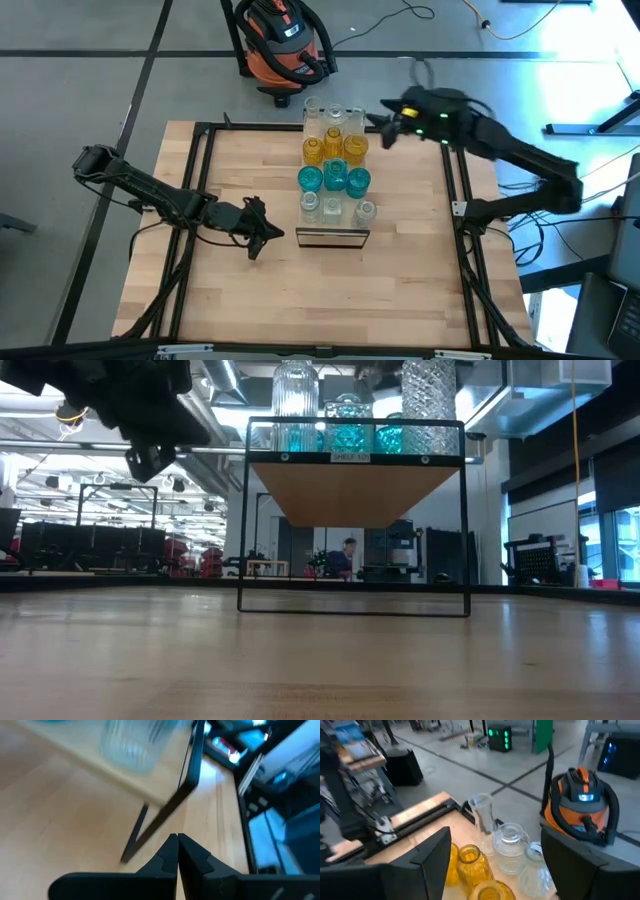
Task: Sort vases onto shelf
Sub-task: Return to Home Position
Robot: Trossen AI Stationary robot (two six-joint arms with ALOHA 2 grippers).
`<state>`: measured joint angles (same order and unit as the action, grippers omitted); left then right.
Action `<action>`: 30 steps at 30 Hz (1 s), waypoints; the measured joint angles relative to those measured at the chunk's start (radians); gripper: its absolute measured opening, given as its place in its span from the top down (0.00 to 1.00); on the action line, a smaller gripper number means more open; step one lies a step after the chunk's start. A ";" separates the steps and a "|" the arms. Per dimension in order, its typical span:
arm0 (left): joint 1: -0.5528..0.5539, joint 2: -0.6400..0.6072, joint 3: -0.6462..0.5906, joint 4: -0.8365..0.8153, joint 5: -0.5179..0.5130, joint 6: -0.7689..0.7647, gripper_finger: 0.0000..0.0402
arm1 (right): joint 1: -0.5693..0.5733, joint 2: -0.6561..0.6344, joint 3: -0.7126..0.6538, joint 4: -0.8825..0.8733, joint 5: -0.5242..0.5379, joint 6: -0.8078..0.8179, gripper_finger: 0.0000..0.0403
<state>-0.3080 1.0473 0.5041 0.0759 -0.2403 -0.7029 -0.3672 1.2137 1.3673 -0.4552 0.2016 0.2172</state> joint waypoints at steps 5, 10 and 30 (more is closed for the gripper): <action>0.000 -0.034 0.000 0.158 -0.102 0.043 1.00 | 0.011 -0.198 -0.174 0.018 -0.029 0.067 0.34; 0.000 -0.157 0.000 0.280 -0.261 0.202 1.00 | 0.080 -0.447 -0.549 0.466 0.049 0.170 0.34; 0.288 -0.654 -0.378 0.592 -0.187 0.319 1.00 | 0.111 -0.775 -1.354 1.449 0.358 0.332 0.34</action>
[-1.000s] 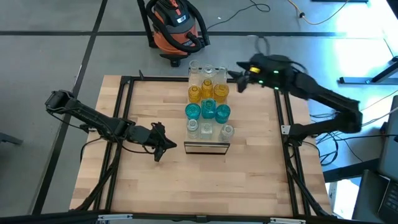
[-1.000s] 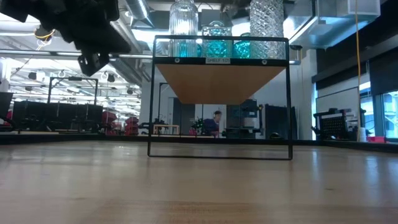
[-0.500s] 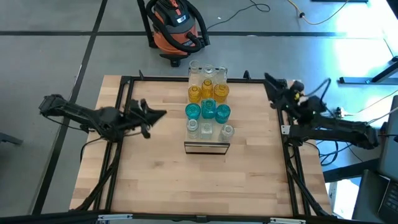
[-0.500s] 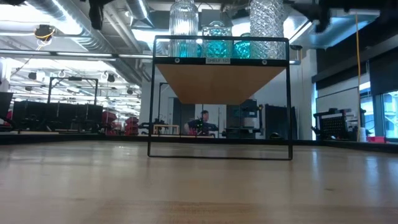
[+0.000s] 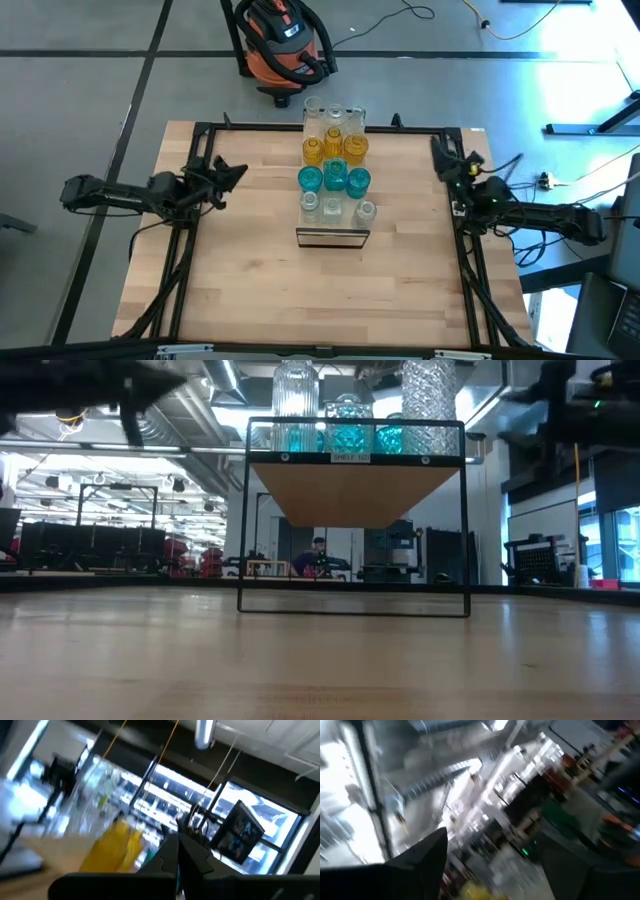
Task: Sort vases onto shelf
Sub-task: Return to Home Position
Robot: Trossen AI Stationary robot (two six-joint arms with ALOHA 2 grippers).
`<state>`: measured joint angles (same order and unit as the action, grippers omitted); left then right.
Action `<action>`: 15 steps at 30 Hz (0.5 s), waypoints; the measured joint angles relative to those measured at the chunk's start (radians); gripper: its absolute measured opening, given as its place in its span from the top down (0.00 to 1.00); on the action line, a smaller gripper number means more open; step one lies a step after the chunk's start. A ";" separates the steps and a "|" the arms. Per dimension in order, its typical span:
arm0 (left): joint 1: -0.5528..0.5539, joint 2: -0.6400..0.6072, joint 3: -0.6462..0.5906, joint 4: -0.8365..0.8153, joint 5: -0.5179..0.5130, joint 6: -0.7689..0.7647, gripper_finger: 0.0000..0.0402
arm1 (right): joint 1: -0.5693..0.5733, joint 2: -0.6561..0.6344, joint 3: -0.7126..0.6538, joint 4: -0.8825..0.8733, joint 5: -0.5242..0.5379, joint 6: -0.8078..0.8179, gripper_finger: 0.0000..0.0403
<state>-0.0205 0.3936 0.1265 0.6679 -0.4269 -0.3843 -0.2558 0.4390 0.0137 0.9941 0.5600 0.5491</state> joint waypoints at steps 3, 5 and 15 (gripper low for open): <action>0.004 -0.044 -0.101 -0.001 0.010 -0.107 1.00 | 0.000 -0.010 -0.007 -0.158 -0.032 0.057 0.34; 0.003 -0.067 -0.116 -0.085 -0.001 -0.153 1.00 | 0.000 -0.011 -0.007 -0.275 -0.044 0.089 0.34; 0.004 -0.089 -0.119 -0.355 0.079 -0.205 1.00 | 0.000 -0.012 -0.007 -0.728 -0.056 0.139 0.34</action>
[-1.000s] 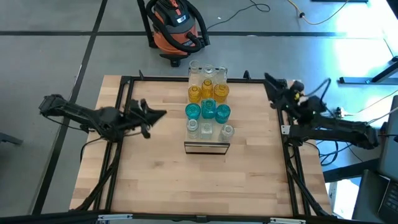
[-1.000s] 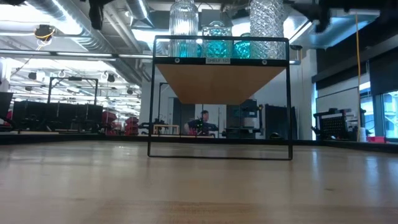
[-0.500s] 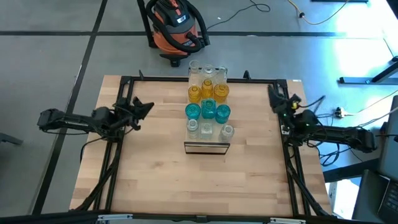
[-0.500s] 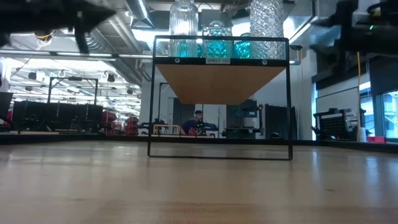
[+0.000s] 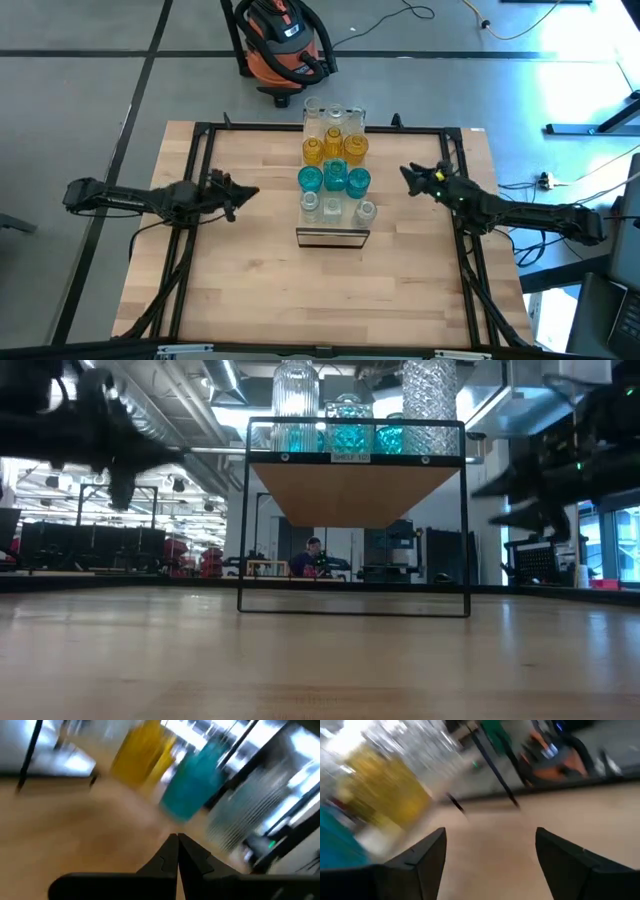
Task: Sort vases onto shelf
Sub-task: Return to Home Position
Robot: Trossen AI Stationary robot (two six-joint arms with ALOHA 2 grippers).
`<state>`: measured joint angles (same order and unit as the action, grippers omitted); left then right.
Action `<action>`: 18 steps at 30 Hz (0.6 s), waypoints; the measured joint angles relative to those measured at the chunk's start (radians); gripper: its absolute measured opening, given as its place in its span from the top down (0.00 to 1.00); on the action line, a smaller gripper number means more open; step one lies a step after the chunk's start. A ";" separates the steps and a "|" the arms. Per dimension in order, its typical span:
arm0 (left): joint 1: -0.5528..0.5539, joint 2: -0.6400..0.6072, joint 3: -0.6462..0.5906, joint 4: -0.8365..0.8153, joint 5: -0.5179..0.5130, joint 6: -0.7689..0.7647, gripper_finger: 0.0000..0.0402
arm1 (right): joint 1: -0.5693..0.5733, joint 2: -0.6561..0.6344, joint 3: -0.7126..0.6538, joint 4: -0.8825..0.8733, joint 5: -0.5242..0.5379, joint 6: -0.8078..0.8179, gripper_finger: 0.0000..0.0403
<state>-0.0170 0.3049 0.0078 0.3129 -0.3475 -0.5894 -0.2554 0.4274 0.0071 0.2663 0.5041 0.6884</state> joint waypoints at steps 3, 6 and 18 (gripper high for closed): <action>-0.002 0.000 0.000 -0.175 0.003 -0.094 1.00 | 0.000 0.000 0.000 -0.164 0.000 0.069 0.34; -0.003 0.009 0.004 -0.266 0.038 -0.156 1.00 | 0.000 0.020 0.006 -0.197 -0.020 0.121 0.34; -0.003 0.029 0.005 -0.275 0.073 -0.160 1.00 | 0.000 0.042 0.007 -0.212 -0.158 0.118 0.34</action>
